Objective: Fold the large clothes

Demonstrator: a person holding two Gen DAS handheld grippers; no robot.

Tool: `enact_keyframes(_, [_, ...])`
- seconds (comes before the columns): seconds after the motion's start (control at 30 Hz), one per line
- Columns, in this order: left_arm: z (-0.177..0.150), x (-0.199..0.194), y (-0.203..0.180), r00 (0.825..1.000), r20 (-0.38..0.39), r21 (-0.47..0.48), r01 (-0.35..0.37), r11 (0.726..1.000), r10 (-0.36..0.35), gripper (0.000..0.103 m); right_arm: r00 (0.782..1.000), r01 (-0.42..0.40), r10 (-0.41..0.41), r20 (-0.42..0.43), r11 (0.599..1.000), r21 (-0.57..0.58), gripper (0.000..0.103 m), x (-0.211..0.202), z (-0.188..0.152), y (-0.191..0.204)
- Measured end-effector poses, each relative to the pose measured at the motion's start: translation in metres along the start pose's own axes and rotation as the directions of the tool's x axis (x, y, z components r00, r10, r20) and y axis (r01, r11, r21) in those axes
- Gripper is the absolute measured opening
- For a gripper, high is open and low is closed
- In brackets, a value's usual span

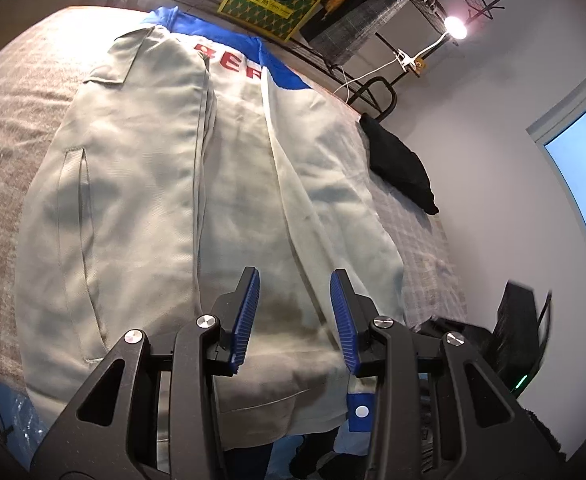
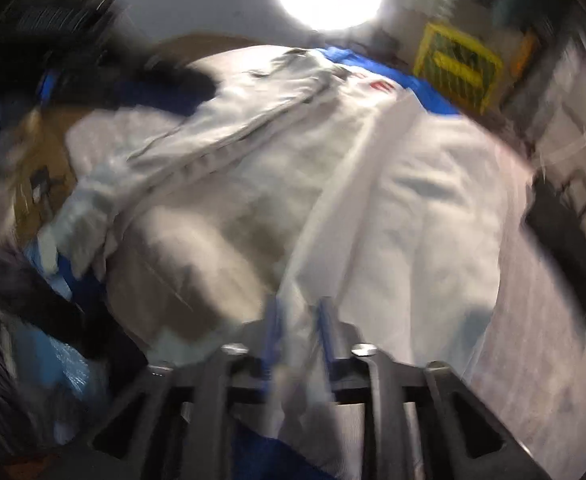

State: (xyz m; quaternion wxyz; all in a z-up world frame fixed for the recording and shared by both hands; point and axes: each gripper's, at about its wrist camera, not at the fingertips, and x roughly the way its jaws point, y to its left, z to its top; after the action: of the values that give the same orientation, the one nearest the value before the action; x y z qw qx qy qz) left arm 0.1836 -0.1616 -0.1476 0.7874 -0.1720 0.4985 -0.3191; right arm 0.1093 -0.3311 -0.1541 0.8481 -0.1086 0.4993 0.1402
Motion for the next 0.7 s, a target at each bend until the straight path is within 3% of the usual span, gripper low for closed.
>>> enact_keyframes(0.1, [-0.005,0.004,-0.004,1.000,-0.020,0.017,0.010,1.000,-0.010,0.036,0.989,-0.131,0.120,0.083,0.980,0.150,0.032,-0.024,-0.001,-0.034])
enact_keyframes(0.27, [-0.016,0.019,-0.014,0.992,-0.102,0.006,0.071,0.997,-0.070,0.036,0.970,-0.210,0.138,0.200,0.888,0.408,0.036,-0.058,-0.029,-0.103])
enact_keyframes(0.3, [-0.018,0.023,-0.016,0.989,-0.122,-0.002,0.084,0.996,-0.083,0.038,0.973,-0.201,0.126,0.196,0.876,0.438,0.037,-0.059,-0.033,-0.111])
enact_keyframes(0.4, [-0.024,0.034,-0.026,0.975,-0.169,-0.043,0.138,0.990,-0.143,0.055,0.985,-0.150,0.081,0.153,0.841,0.520,0.042,-0.057,-0.055,-0.131])
enact_keyframes(0.47, [-0.029,0.042,-0.037,0.966,-0.199,-0.041,0.159,0.986,-0.164,0.055,0.984,-0.172,0.113,0.138,0.800,0.575,0.050,-0.050,-0.070,-0.143])
enact_keyframes(0.57, [-0.038,0.057,-0.057,0.961,-0.240,0.019,0.144,0.989,-0.135,0.055,0.971,-0.237,0.189,0.144,0.744,0.625,0.050,-0.036,-0.081,-0.153])
enact_keyframes(0.7, [-0.050,0.078,-0.058,0.950,-0.290,0.005,0.119,0.993,-0.112,0.055,0.965,-0.259,0.229,0.132,0.726,0.636,0.048,-0.020,-0.084,-0.151])
